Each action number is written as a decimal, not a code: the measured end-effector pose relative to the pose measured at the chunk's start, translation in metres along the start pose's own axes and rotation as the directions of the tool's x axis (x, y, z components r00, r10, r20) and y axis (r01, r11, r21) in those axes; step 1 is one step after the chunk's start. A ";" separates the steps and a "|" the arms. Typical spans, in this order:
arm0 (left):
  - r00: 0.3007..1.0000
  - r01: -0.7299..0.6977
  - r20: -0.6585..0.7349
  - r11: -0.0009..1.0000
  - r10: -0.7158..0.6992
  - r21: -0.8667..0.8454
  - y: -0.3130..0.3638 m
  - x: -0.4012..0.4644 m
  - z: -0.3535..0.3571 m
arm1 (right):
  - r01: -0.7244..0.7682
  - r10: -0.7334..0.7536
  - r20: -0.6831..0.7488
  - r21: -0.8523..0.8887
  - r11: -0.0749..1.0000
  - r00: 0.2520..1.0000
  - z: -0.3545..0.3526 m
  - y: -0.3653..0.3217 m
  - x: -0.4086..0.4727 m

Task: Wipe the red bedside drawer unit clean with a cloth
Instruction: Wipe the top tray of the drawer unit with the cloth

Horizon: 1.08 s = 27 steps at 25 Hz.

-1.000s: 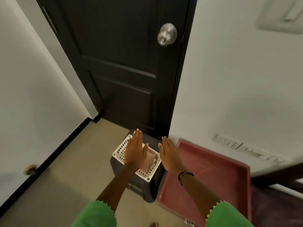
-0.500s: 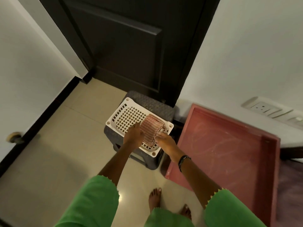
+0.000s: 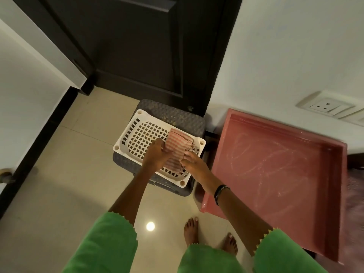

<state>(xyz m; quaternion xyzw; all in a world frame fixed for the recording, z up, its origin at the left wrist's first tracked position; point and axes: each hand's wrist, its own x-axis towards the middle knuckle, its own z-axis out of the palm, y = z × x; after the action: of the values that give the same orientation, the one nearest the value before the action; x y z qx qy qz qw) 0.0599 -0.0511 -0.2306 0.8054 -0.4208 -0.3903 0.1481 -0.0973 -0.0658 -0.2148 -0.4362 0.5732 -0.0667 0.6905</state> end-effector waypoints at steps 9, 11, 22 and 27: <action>0.948 0.212 0.314 0.645 0.046 -0.734 0.076 -0.054 -0.023 | 0.118 -0.081 -0.128 0.314 0.942 0.988 -0.052 -0.014 -0.061; 0.920 0.227 0.380 0.658 0.098 -0.718 0.095 -0.070 -0.014 | 0.118 -0.117 -0.027 0.411 0.904 0.993 -0.075 -0.014 -0.085; 0.959 0.035 0.256 0.844 0.122 -0.535 0.140 -0.151 0.111 | 0.276 -0.099 -0.367 0.467 0.840 0.925 -0.160 0.103 -0.184; 0.936 -0.316 0.050 0.897 0.347 -0.310 0.086 -0.140 0.172 | 0.260 -0.047 -0.541 0.324 0.910 0.840 -0.197 0.194 -0.200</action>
<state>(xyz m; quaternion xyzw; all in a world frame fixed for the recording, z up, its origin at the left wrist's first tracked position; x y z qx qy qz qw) -0.1662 0.0239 -0.2236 0.6687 -0.4956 -0.4595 0.3099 -0.4109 0.0671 -0.1928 -0.3030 0.6764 -0.3497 0.5731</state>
